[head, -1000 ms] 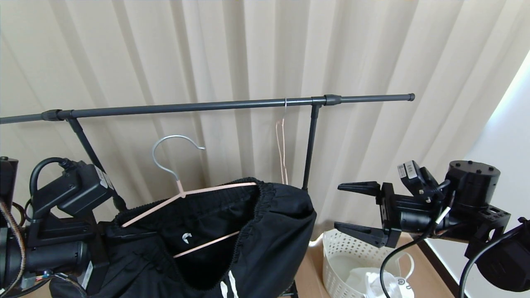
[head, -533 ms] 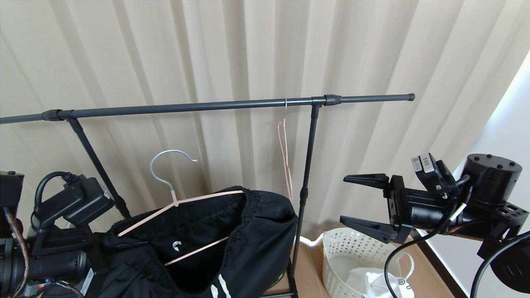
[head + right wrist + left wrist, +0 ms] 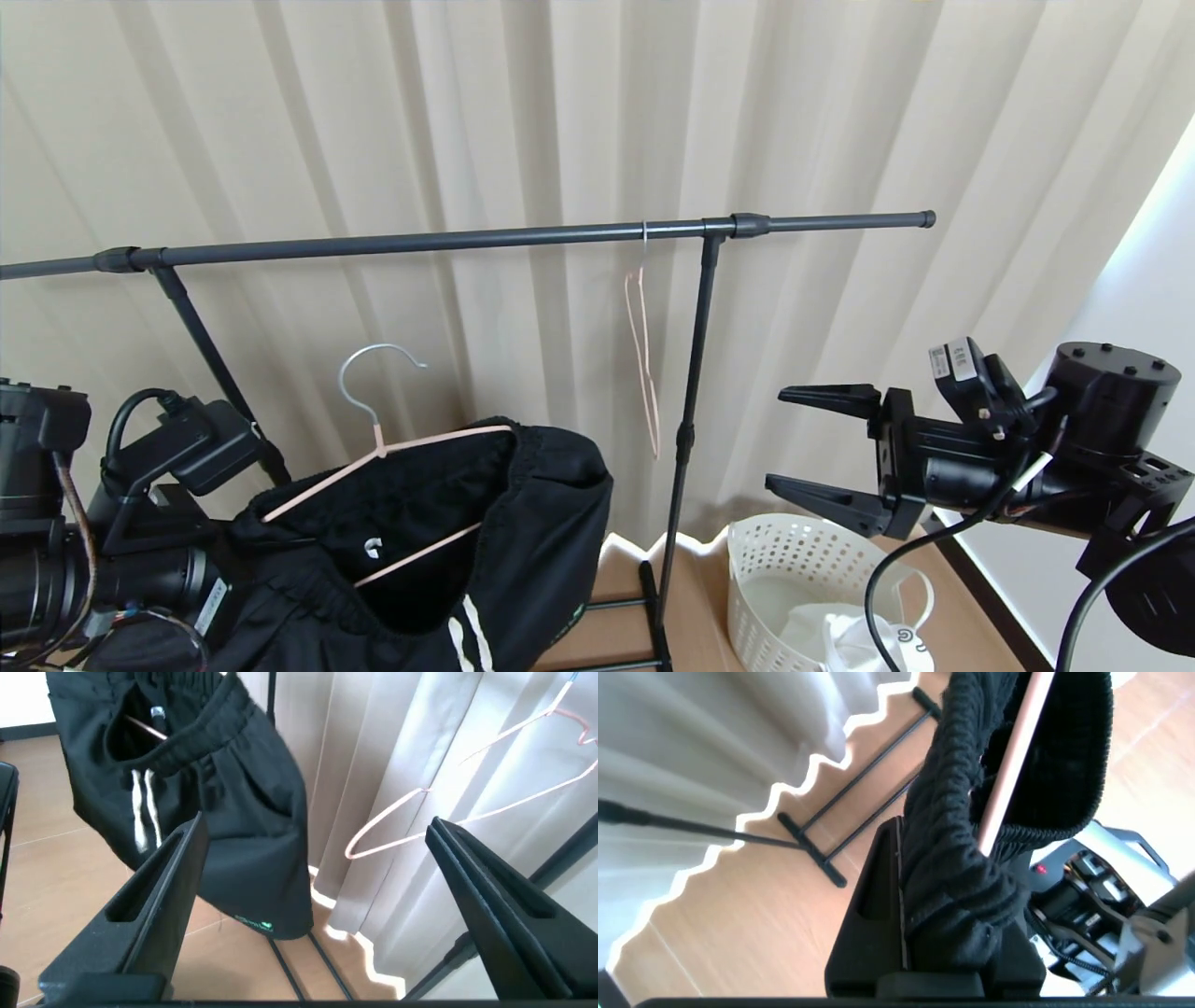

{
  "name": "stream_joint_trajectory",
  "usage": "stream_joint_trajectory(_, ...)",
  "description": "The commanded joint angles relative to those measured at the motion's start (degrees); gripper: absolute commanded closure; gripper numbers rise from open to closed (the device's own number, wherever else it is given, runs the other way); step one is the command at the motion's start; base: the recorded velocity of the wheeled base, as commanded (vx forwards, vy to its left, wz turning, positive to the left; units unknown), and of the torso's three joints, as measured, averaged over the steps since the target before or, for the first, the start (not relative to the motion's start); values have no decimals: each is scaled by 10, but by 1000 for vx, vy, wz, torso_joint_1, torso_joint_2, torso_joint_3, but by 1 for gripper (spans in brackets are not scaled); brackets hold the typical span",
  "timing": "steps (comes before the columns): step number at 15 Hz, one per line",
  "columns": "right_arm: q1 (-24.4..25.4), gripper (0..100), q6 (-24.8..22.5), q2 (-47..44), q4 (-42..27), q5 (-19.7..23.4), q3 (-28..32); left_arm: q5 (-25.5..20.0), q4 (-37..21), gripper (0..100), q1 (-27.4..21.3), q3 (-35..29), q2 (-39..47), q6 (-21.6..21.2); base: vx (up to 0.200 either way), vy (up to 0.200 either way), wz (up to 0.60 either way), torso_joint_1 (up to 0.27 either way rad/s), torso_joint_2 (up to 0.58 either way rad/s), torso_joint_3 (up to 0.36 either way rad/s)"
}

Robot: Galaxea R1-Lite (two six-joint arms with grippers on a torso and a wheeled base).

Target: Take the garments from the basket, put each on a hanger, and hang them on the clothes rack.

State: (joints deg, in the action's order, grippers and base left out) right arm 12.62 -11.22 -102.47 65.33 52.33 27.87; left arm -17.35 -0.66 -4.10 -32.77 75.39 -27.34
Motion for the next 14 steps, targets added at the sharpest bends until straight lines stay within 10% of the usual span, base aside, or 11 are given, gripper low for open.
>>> stream_joint_trajectory(1, 0, 0, 0, -4, 0, 0, 3, 9, 14, 100, 20, -1, 20, 2, 0, 0, 0, 0, 0, 0)
stream_joint_trajectory(14, 0, 0, 0, -2, 0, 0, 3, 80, 181, 100, 8, -70, 173, 135, 0, 0, 0, 0, 0, 0)
